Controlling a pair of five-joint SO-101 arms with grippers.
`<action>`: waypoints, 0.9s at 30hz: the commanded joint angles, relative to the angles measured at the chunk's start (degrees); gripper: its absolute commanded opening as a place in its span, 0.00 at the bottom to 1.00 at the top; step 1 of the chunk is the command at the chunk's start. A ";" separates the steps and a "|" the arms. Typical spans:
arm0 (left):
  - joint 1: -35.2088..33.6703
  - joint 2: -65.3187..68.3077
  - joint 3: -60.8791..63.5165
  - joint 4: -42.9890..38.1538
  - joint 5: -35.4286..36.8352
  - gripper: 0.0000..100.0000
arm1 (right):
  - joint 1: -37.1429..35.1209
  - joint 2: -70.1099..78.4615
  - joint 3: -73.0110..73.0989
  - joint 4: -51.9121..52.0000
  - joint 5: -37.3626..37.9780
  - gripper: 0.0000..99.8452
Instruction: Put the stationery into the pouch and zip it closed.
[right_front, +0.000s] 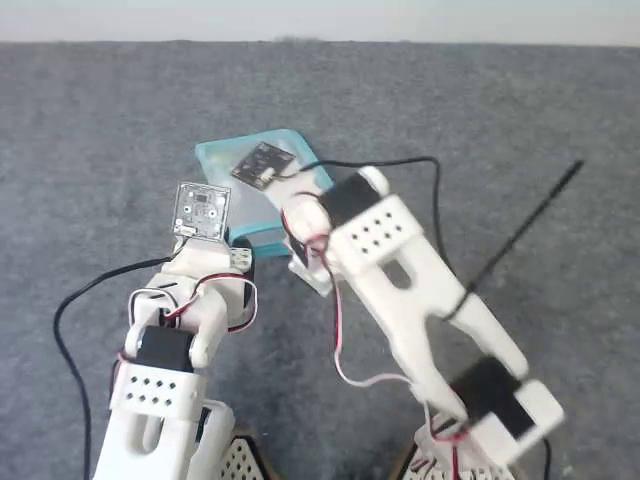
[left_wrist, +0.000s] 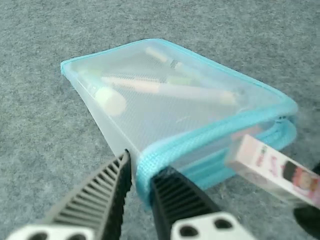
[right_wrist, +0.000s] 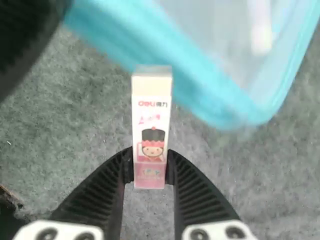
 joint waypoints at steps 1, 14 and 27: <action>0.88 0.09 -0.40 -1.49 -0.79 0.01 | -0.75 6.55 -11.78 4.00 -0.62 0.01; 0.88 0.09 -0.31 -1.41 -0.79 0.01 | 3.03 24.75 -43.16 10.33 -12.75 0.01; 0.97 0.09 -0.31 -1.32 -0.79 0.01 | 3.65 29.23 -53.10 7.60 -13.54 0.20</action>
